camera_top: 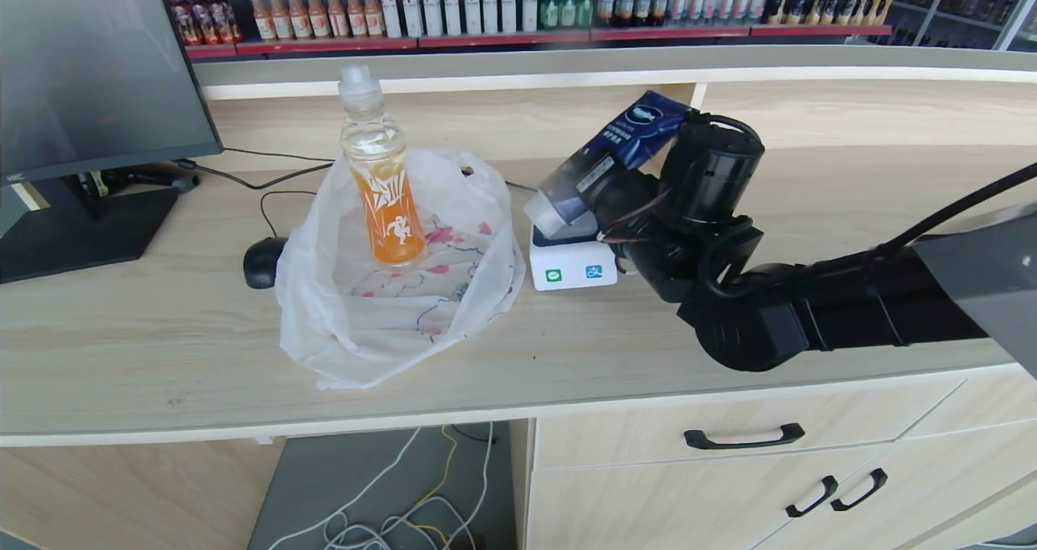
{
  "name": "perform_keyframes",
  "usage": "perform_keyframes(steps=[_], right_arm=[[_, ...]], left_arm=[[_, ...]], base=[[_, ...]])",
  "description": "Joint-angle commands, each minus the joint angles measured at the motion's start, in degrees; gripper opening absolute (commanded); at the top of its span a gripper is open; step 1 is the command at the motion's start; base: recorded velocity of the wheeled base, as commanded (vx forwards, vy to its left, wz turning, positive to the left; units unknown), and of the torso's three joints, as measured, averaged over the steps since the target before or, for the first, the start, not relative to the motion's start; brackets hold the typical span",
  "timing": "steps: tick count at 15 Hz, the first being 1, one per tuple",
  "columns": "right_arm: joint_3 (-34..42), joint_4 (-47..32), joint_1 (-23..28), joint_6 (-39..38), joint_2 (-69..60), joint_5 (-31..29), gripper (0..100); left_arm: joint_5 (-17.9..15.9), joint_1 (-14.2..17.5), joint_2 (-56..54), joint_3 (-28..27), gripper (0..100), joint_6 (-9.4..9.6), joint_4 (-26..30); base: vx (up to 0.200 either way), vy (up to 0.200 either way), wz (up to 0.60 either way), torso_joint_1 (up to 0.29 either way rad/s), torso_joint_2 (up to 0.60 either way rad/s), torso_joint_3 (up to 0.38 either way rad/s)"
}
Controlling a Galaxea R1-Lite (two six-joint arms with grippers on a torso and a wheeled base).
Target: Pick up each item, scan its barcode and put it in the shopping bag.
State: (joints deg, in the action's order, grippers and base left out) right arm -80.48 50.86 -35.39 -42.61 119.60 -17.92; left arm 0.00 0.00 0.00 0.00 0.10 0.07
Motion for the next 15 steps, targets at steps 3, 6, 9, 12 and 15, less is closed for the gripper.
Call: perform_keyframes(steps=[3, 6, 9, 12, 15], right_arm=[[-3.6, -1.2, -0.1, -0.1, 0.8, 0.0, 0], [-3.5, -1.2, 0.1, -1.2, 1.8, -0.2, 0], [-3.5, -1.2, 0.4, -1.5, 2.5, -0.1, 0], [-3.5, -1.1, 1.5, -2.4, 3.0, -0.2, 0], [-3.5, -1.2, 1.6, -2.5, 3.0, -0.2, 0]], left_arm=[[0.0, 0.0, 0.0, 0.0, 100, -0.01, -0.1], [0.0, 0.0, 0.0, 0.0, 100, -0.01, -0.1], [0.0, 0.0, 0.0, 0.0, 100, -0.01, -0.1], [0.0, 0.0, 0.0, 0.0, 100, -0.01, 0.0], [0.0, 0.0, 0.0, 0.0, 100, -0.01, 0.0]], base=[[0.000, 0.000, 0.00, 0.000, 0.00, 0.000], [0.000, 0.000, 0.00, 0.000, 0.00, 0.000], [0.000, 0.000, 0.00, 0.000, 0.00, 0.000], [0.000, 0.000, 0.00, 0.000, 0.00, 0.000], [0.000, 0.000, 0.00, 0.000, 0.00, 0.000]])
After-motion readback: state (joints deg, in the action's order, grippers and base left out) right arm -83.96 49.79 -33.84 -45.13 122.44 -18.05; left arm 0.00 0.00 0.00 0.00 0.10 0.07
